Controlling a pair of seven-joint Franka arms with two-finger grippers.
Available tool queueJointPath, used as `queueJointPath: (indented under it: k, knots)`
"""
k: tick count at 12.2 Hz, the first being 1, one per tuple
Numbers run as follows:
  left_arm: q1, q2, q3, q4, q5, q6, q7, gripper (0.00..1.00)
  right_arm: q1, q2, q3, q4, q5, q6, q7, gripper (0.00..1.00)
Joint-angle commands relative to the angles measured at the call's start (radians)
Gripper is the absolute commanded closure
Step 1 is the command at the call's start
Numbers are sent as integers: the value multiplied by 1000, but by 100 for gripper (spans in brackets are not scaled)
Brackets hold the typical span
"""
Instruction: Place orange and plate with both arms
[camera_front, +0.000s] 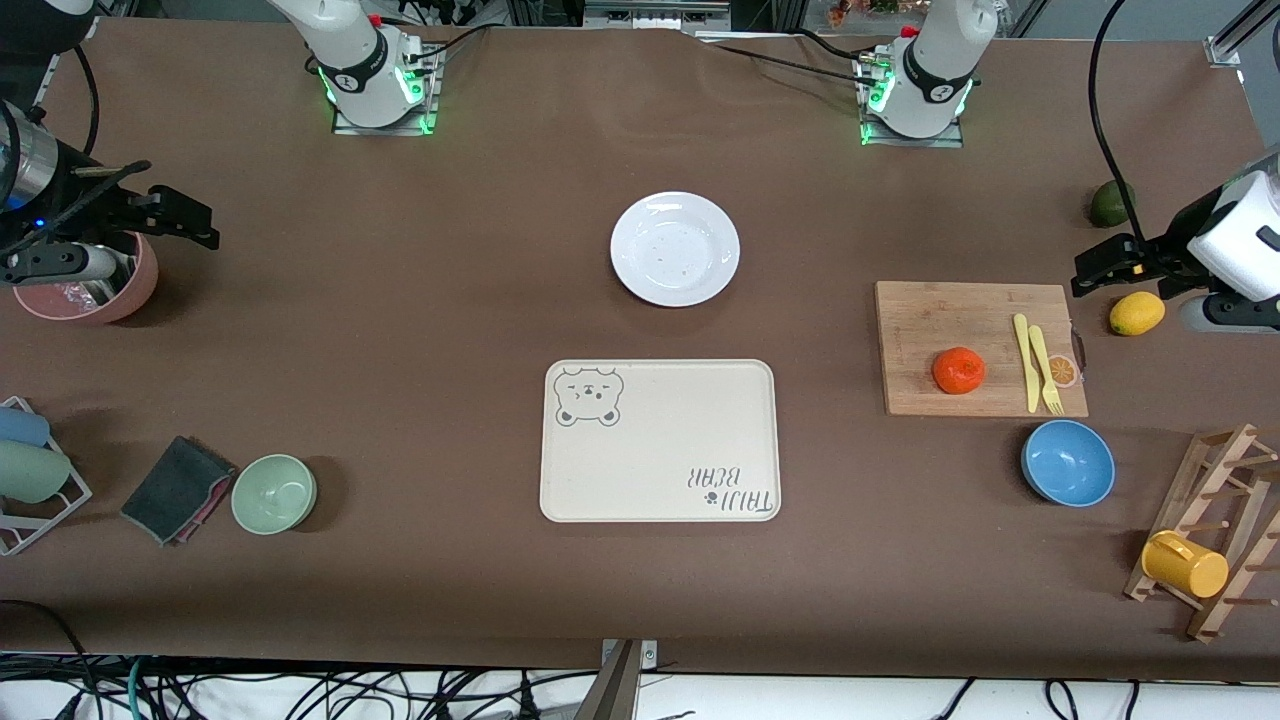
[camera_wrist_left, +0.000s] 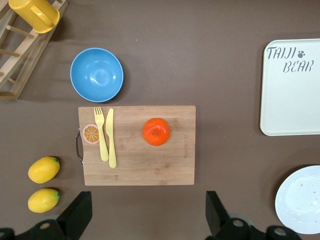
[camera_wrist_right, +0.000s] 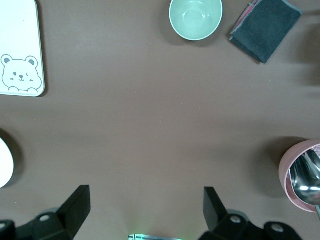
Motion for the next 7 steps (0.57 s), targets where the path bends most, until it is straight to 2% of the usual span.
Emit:
queueJointPath:
  k: [1, 4, 7]
  knots:
    - [6, 32, -1, 30, -19, -9, -3, 0, -3, -9, 4, -2, 14, -10, -8, 0]
    - [12, 50, 0, 30, -14, -6, 2, 0, -3, -9, 4, -2, 14, -10, -8, 0]
    - [12, 131, 0, 21, -14, 20, -4, 0, -3, -9, 4, -2, 29, -13, -8, 0]
